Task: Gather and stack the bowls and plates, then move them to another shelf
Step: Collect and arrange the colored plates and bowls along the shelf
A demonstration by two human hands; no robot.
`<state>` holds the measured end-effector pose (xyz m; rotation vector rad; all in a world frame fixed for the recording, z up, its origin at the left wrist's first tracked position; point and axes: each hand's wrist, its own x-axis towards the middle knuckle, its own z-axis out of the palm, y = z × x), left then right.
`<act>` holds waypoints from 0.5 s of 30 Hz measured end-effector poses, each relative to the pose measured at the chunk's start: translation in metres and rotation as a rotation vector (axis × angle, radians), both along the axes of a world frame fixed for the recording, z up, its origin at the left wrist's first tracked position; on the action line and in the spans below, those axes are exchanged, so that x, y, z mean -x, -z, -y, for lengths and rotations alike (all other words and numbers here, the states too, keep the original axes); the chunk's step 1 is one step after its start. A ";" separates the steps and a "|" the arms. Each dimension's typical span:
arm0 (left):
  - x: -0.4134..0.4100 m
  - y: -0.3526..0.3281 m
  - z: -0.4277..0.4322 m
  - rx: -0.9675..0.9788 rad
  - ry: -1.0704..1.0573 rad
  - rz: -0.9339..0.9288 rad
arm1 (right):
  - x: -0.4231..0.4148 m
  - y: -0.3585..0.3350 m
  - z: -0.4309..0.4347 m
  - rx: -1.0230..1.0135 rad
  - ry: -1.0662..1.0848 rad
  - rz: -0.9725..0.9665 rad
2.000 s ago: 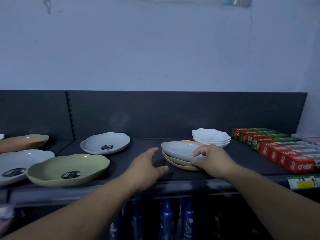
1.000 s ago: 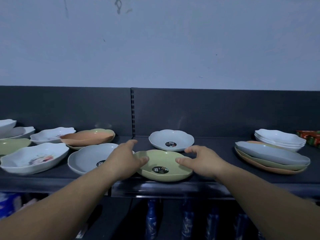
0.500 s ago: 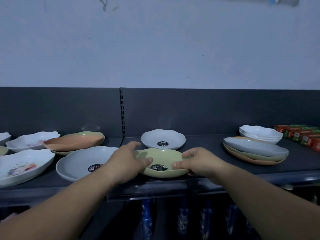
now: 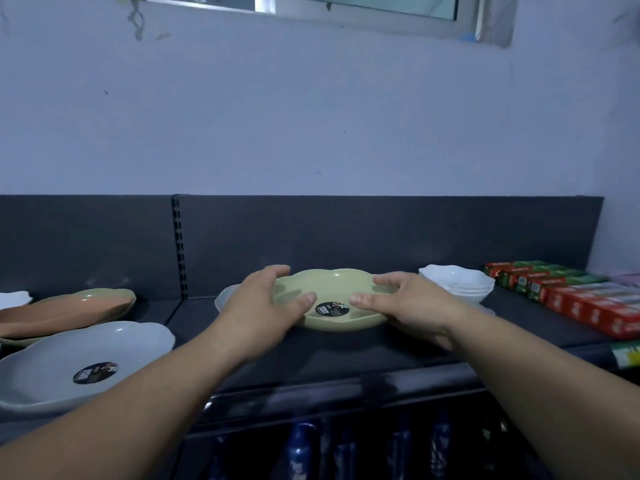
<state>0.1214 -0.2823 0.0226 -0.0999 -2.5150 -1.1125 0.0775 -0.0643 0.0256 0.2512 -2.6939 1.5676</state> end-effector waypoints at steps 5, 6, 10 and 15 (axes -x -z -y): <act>0.029 0.004 -0.055 -0.077 0.034 -0.056 | 0.007 -0.016 -0.068 -0.079 -0.094 -0.021; 0.035 0.005 -0.065 -0.096 0.049 -0.070 | 0.010 -0.016 -0.081 -0.129 -0.084 -0.040; 0.053 0.009 -0.105 -0.126 0.090 -0.093 | 0.032 -0.005 -0.125 -0.171 -0.012 -0.069; 0.069 0.029 -0.140 -0.146 0.080 -0.075 | 0.051 0.006 -0.161 -0.067 0.073 -0.046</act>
